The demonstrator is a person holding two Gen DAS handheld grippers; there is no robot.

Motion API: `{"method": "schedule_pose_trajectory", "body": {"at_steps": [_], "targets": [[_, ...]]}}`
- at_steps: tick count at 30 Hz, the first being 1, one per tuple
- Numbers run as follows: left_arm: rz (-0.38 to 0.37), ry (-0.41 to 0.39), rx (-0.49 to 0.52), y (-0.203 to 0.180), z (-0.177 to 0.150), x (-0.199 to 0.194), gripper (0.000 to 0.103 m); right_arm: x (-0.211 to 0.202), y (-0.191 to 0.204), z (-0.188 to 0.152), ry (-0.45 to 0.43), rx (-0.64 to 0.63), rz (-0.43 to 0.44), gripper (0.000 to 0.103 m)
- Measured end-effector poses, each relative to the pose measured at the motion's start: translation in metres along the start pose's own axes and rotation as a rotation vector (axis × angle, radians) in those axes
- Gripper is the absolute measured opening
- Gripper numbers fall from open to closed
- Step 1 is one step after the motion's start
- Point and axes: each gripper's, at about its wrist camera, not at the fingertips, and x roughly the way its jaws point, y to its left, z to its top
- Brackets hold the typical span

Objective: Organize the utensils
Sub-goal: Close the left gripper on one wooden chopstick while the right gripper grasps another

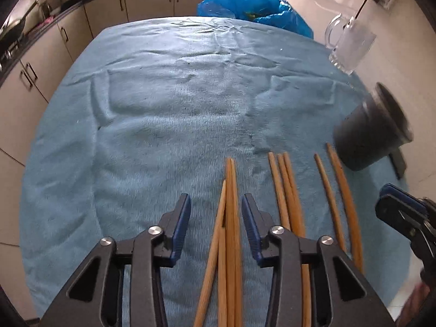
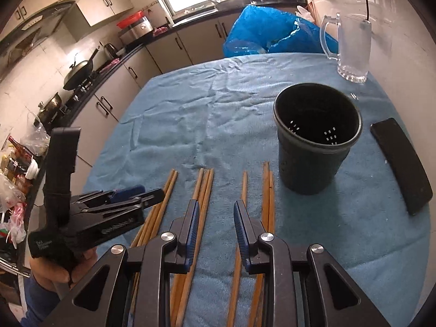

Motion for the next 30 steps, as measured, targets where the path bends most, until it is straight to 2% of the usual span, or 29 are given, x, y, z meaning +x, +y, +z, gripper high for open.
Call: {"method": "schedule_pose_trajectory", "body": {"at_steps": [6, 9, 12, 17, 20, 25, 30], "targets": [[-0.011, 0.009, -0.003, 0.004, 0.010, 0.009, 0.011, 0.015, 0.004, 0.004, 0.022, -0.015, -0.028, 0.029], [0.008, 0.003, -0.034, 0.019, 0.009, 0.006, 0.007, 0.021, 0.007, 0.008, 0.037, -0.023, -0.040, 0.029], [-0.013, 0.002, -0.085, 0.042, 0.007, 0.004, 0.007, 0.034, 0.011, 0.012, 0.058, -0.033, -0.052, 0.028], [0.003, 0.001, -0.140, 0.066, 0.008, -0.001, 0.007, 0.061, 0.016, 0.020, 0.110, -0.043, -0.089, 0.025], [-0.003, 0.006, -0.144, 0.069, 0.008, 0.000, 0.007, 0.077, 0.011, 0.026, 0.138, -0.031, -0.116, 0.021], [-0.012, 0.003, -0.147, 0.070, 0.009, 0.002, 0.007, 0.096, 0.006, 0.032, 0.175, -0.007, -0.123, 0.021], [-0.011, 0.002, -0.162, 0.080, 0.010, 0.004, 0.007, 0.103, 0.012, 0.035, 0.182, -0.038, -0.154, 0.021]]}}
